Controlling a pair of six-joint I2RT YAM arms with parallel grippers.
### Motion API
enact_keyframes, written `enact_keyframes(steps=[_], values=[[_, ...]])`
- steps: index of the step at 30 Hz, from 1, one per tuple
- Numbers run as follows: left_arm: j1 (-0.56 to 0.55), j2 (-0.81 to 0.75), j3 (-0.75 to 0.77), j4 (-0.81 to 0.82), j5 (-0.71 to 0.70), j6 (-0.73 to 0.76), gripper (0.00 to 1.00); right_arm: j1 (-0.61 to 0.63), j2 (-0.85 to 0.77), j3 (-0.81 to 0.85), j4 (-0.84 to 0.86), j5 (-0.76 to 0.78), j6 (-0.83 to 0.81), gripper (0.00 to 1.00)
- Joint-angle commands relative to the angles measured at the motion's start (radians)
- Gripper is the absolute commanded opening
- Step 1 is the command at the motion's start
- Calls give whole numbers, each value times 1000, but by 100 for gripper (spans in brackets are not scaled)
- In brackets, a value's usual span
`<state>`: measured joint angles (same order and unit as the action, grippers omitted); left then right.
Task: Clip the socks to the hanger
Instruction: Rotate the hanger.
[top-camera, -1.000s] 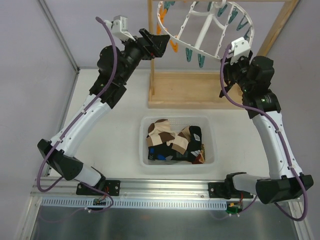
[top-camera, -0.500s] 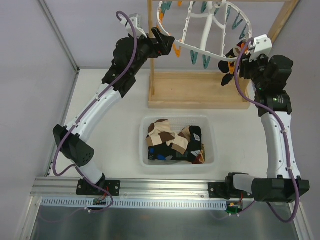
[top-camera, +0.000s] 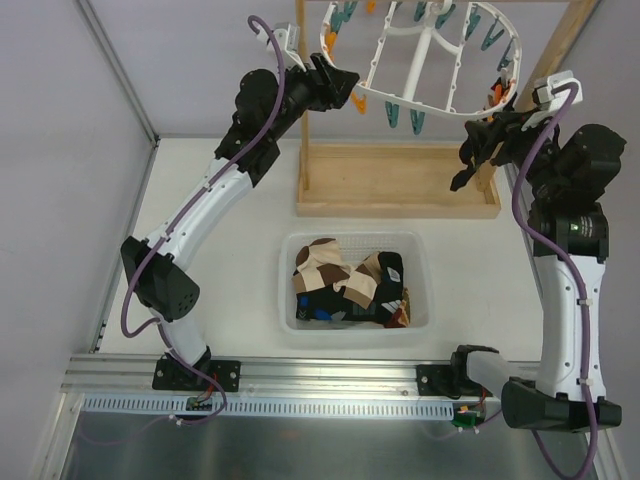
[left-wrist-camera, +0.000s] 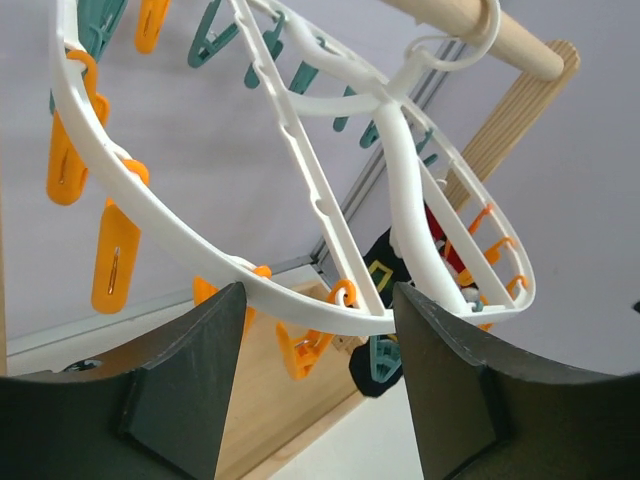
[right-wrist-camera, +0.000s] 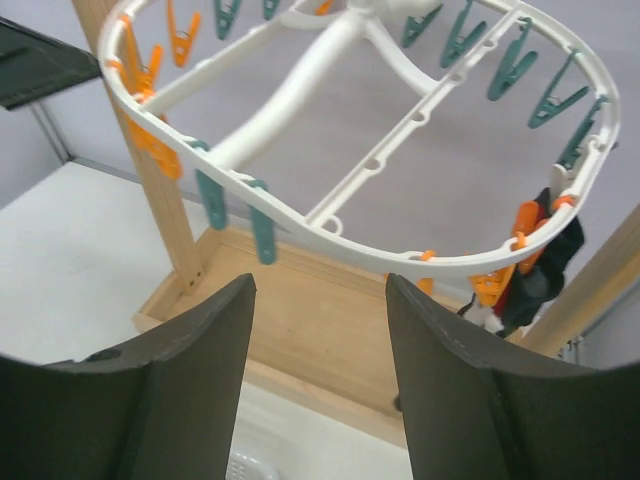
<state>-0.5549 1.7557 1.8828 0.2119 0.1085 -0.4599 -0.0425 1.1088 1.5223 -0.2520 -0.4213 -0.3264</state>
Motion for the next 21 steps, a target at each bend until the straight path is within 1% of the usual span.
enact_keyframes(steps=[1, 5, 8, 12, 16, 21], values=[[-2, 1, 9, 106, 72, -29, 60, -2, -49, 19, 10, -80, 107, 59], [-4, -15, -48, 173, 85, -82, 58, 0, -73, -28, 66, -80, 163, 60], [-14, -18, -73, 193, 100, -109, 56, 3, -57, -39, 83, -102, 213, 61], [-49, -25, -93, 193, 108, -102, 54, 35, -29, -36, 74, -96, 219, 64], [-92, -48, -114, 195, 97, -76, 54, 39, -10, -36, 66, -71, 222, 64], [-132, -42, -119, 193, 111, -69, 54, 99, 26, -30, 83, -40, 250, 64]])
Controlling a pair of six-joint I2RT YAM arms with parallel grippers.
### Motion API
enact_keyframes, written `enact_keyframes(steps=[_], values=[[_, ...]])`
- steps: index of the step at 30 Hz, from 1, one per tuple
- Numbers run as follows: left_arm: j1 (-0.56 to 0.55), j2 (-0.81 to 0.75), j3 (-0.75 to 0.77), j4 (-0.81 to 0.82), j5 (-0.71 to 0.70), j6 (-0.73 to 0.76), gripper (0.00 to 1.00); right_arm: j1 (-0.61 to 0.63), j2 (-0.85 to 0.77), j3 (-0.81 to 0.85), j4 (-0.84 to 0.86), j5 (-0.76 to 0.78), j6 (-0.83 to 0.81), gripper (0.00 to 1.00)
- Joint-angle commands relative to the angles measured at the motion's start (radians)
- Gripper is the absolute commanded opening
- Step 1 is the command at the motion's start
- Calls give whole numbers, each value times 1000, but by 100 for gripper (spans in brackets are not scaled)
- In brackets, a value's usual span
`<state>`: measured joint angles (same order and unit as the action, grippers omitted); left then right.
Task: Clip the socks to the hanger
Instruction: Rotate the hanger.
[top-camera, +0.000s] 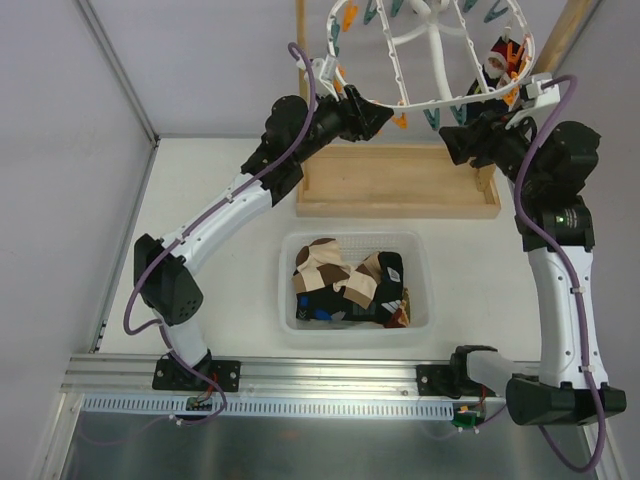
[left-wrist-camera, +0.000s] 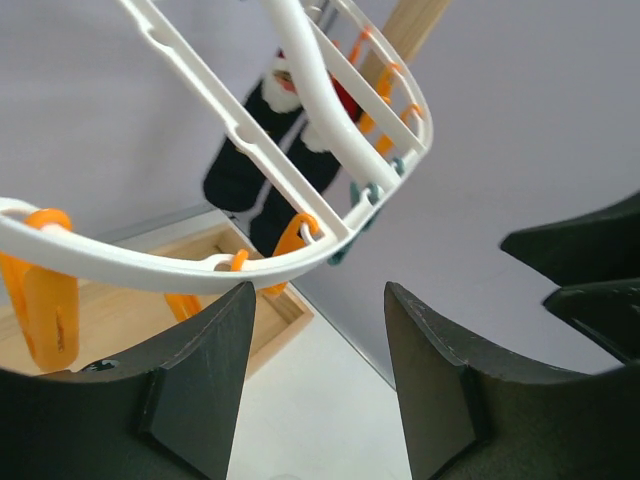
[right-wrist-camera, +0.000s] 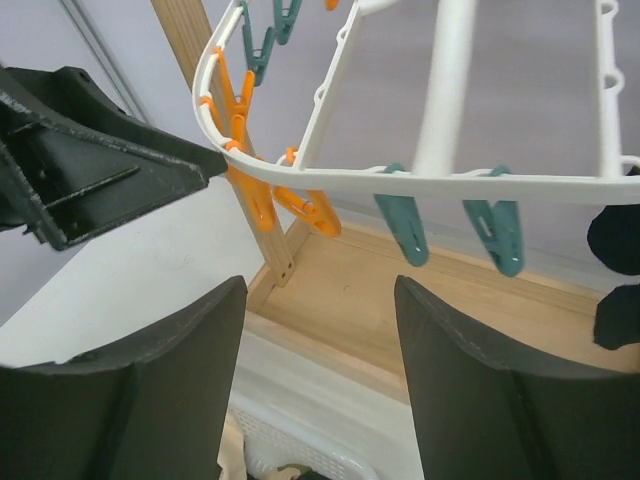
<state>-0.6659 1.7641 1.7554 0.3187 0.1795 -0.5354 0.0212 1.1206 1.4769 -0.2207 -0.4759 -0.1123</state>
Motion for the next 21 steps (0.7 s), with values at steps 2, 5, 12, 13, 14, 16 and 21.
enact_keyframes(steps=[2, 5, 12, 13, 14, 16, 21], values=[[-37, -46, 18, 85, 55, 6, 54, 55, 34, 31, 46, 69, 57, 65], [-55, -51, 19, 66, 80, 18, 54, 91, 73, 57, 43, 126, 98, 65], [-69, -197, -85, -42, 43, 98, 61, 144, 153, 106, 46, 287, 141, 66], [-67, -222, -102, -61, -12, 129, 63, 144, 162, 115, 47, 316, 137, 66], [-64, -247, -131, -91, -38, 143, 64, 144, 171, 121, 44, 335, 134, 66], [-35, -316, -161, -116, -66, 160, 67, 144, 195, 138, 27, 375, 120, 66], [72, -426, -250, -153, -61, 176, 72, 137, 232, 186, -17, 415, 79, 66]])
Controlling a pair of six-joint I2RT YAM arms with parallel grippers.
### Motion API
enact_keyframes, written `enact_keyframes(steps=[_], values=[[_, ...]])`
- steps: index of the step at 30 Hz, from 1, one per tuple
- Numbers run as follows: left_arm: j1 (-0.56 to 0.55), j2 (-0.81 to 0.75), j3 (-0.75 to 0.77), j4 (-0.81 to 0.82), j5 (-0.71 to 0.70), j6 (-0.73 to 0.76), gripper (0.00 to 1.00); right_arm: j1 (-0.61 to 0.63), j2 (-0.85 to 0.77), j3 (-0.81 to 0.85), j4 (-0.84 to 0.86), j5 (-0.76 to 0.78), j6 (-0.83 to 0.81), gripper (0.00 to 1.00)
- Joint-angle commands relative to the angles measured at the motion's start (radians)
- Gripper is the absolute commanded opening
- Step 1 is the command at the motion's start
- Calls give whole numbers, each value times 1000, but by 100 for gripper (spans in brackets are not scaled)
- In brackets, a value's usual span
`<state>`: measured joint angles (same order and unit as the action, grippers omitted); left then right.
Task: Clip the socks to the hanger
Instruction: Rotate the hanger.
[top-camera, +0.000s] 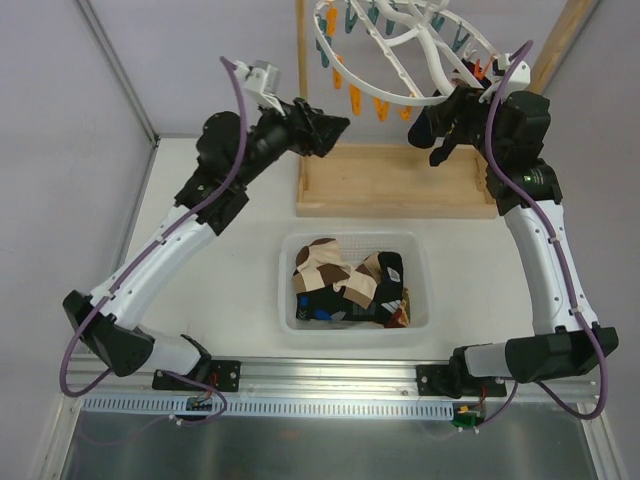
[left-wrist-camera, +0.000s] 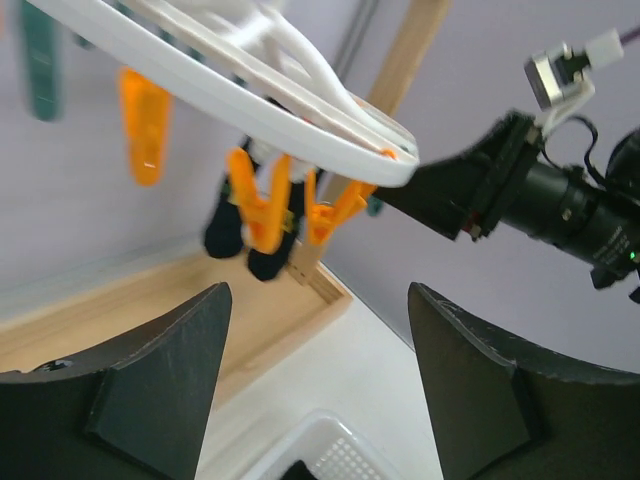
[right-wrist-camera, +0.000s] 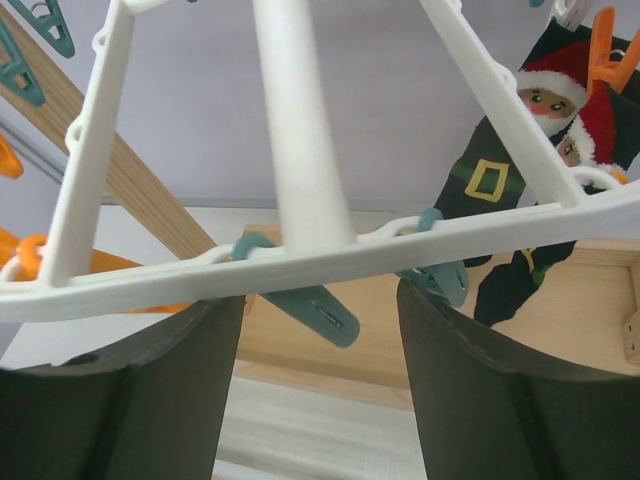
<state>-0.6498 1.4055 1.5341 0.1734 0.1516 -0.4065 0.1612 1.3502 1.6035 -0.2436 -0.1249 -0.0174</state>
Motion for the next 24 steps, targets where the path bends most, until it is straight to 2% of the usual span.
enact_keyframes(steps=[1, 5, 6, 13, 24], values=[[74, -74, -31, -15, -23, 54, 72, -6, 3, 59, 1, 68, -21, 66], [150, -42, 18, -20, 98, 86, 72, -31, -20, 49, -2, 94, -36, 66], [157, -30, 37, -26, 164, 106, 72, -40, -25, 49, -8, 93, -36, 66], [182, 96, 162, -31, 348, 153, 71, -120, -37, 84, -60, 67, -56, 67], [191, 268, 325, -29, 495, 178, 70, -209, 6, 165, -111, -28, -39, 66]])
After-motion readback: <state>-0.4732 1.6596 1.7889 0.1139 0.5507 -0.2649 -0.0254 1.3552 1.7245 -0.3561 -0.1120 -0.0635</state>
